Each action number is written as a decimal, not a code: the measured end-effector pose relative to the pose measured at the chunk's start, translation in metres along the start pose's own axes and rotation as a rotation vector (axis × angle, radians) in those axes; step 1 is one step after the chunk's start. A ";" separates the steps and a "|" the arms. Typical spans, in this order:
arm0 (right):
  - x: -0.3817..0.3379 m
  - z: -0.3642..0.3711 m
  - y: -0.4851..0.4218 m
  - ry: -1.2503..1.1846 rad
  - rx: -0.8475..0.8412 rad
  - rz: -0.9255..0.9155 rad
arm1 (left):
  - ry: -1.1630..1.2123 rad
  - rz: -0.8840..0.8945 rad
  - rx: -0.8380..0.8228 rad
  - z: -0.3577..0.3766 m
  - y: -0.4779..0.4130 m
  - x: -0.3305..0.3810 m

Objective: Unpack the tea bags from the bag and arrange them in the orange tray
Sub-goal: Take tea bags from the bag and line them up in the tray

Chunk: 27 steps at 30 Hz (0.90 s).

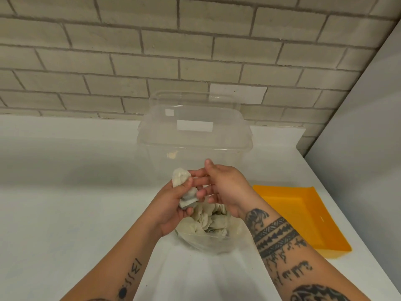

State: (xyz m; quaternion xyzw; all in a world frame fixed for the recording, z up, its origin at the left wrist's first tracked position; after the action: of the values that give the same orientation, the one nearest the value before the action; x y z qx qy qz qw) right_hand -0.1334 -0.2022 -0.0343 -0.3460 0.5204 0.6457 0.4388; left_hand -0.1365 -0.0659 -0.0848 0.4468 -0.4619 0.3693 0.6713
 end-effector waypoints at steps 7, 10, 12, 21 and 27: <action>0.035 -0.022 0.006 0.625 0.171 -0.062 | 0.260 -0.056 0.191 -0.025 -0.003 -0.009; 0.058 -0.016 0.003 0.849 0.152 -0.009 | 0.234 -0.060 0.185 -0.022 -0.003 -0.011; 0.070 -0.012 -0.001 0.934 0.165 -0.045 | 0.215 -0.058 0.186 -0.021 -0.003 -0.013; 0.061 -0.012 -0.004 1.175 0.269 -0.303 | 0.119 -0.070 0.192 -0.020 -0.002 -0.015; 0.035 -0.020 0.003 0.950 0.189 -0.304 | 0.040 -0.089 0.216 -0.018 -0.002 -0.011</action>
State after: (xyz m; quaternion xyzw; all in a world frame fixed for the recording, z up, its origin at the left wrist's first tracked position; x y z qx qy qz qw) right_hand -0.1494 -0.2145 -0.0696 -0.6321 0.6623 0.2961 0.2722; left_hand -0.1325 -0.0509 -0.0990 0.5290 -0.3857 0.3955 0.6441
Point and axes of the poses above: each hand's wrist, its own y-axis away from the middle knuckle, its own z-axis out of the palm, x = y × z, the point moved 4 cm from there along -y, towards the middle knuckle, and after that the axes turned 15 degrees about -y, right-handed, at the moved point
